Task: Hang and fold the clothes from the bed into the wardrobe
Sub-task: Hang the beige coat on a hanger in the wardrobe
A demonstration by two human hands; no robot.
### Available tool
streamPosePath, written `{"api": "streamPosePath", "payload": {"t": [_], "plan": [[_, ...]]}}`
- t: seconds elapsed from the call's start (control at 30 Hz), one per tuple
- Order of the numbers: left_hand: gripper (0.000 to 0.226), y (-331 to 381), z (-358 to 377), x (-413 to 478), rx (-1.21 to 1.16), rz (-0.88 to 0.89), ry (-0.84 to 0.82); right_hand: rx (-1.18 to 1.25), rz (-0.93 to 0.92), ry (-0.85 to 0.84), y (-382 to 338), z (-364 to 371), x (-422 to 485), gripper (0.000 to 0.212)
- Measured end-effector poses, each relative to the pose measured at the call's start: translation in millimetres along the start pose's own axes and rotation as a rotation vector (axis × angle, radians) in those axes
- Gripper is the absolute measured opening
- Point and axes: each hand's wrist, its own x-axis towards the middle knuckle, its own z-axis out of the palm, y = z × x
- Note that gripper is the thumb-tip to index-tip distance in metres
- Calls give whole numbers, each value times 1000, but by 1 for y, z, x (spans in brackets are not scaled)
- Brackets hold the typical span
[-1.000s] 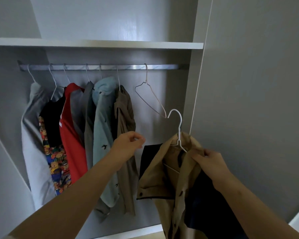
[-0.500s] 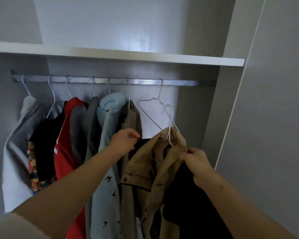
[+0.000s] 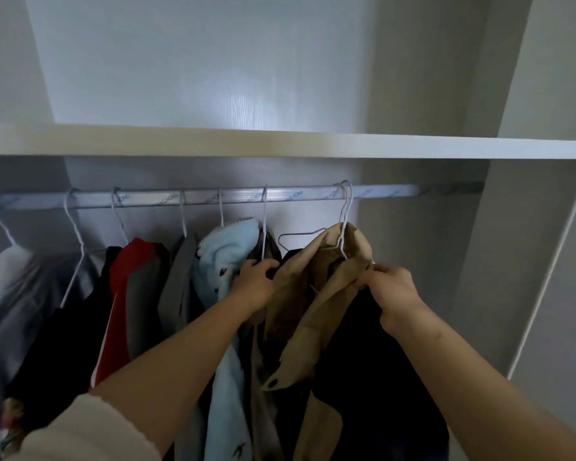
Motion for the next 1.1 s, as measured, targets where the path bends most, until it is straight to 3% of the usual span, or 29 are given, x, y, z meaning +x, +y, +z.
{"api": "streamPosePath", "payload": {"t": [0.1,0.2,0.33,0.57,0.73,0.9,1.1], "plan": [[31,-2,-3,6,-126,55,-44,15,-40,21,-8,10,14,17],[30,-10,-5,10,-249,-41,-68,45,-66,49,-16,21,35,19],[30,-19,-6,10,-249,-86,25,30,-88,60,-24,35,64,16],[32,-20,0,4,-325,-80,46,-252,-166,-134,1,73,85,4],[33,-19,10,1,-387,-96,55,-288,-194,-220,34,73,84,18],[28,-11,26,3,-458,-131,29,-479,-263,-326,53,66,74,45],[30,-9,31,5,-472,-135,69,-514,-316,-209,68,64,61,48]]}}
